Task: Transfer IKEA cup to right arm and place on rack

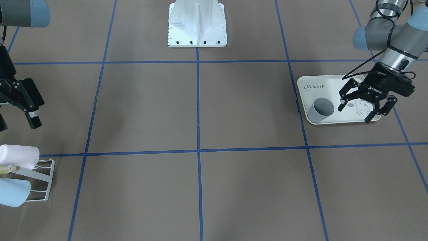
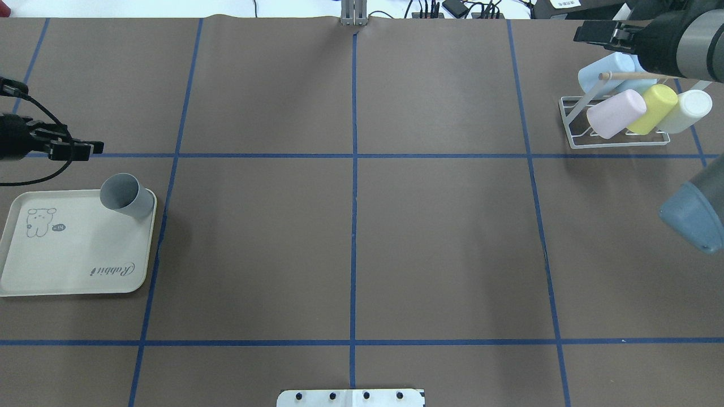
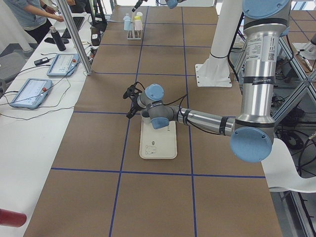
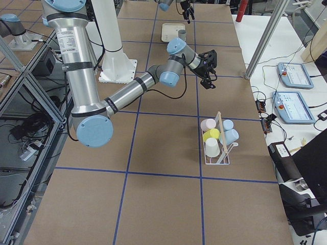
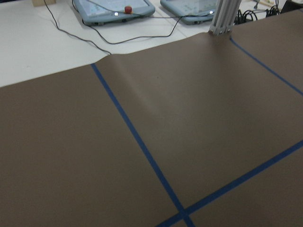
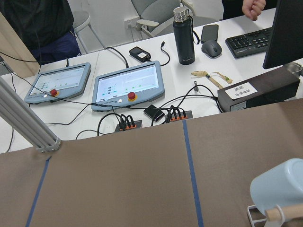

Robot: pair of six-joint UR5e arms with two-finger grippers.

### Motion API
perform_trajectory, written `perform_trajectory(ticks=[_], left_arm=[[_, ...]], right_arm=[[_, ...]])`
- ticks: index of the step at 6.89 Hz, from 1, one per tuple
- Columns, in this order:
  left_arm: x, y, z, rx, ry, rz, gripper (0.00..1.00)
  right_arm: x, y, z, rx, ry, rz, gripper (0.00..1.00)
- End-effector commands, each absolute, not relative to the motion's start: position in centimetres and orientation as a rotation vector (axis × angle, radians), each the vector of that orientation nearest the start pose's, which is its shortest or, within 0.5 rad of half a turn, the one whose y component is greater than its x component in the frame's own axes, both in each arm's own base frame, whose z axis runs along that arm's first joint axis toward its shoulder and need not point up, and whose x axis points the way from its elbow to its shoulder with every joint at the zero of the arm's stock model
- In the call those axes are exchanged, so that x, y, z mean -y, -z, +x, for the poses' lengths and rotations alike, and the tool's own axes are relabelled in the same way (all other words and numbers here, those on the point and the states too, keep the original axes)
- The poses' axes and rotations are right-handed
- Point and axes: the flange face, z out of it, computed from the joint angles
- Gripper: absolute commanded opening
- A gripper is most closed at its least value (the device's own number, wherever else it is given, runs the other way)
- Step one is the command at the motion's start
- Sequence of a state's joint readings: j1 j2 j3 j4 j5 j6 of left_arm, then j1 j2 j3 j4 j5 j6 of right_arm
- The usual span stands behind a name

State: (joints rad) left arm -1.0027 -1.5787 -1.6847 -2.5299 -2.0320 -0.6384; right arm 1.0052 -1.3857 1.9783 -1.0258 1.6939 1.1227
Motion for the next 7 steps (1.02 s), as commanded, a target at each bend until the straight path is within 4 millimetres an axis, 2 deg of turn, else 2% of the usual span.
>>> perform_trajectory(ticks=[1,2,3,5,7], left_arm=[[48.1,-49.8,20.9,-0.909,-0.175,0.448,1.0],[48.5,-49.1,21.8,-0.865,-0.158,0.36,1.0],[48.8,-48.4,22.1,-0.845,-0.153,0.333,1.0],[48.0,-48.8,25.0,-0.851,-0.192,0.294,1.0],[47.1,-50.1,27.4,-0.84,-0.224,0.258,0.99]], right_arm=[[51.0,-31.4,-19.7,0.938,-0.4,0.661,1.0],[50.6,-32.2,-19.5,0.933,-0.399,0.653,1.0],[50.5,-32.2,-19.7,0.939,-0.396,0.648,1.0],[50.5,-32.1,-19.7,0.94,-0.393,0.649,1.0],[50.5,-31.7,-20.0,0.945,-0.389,0.651,1.0]])
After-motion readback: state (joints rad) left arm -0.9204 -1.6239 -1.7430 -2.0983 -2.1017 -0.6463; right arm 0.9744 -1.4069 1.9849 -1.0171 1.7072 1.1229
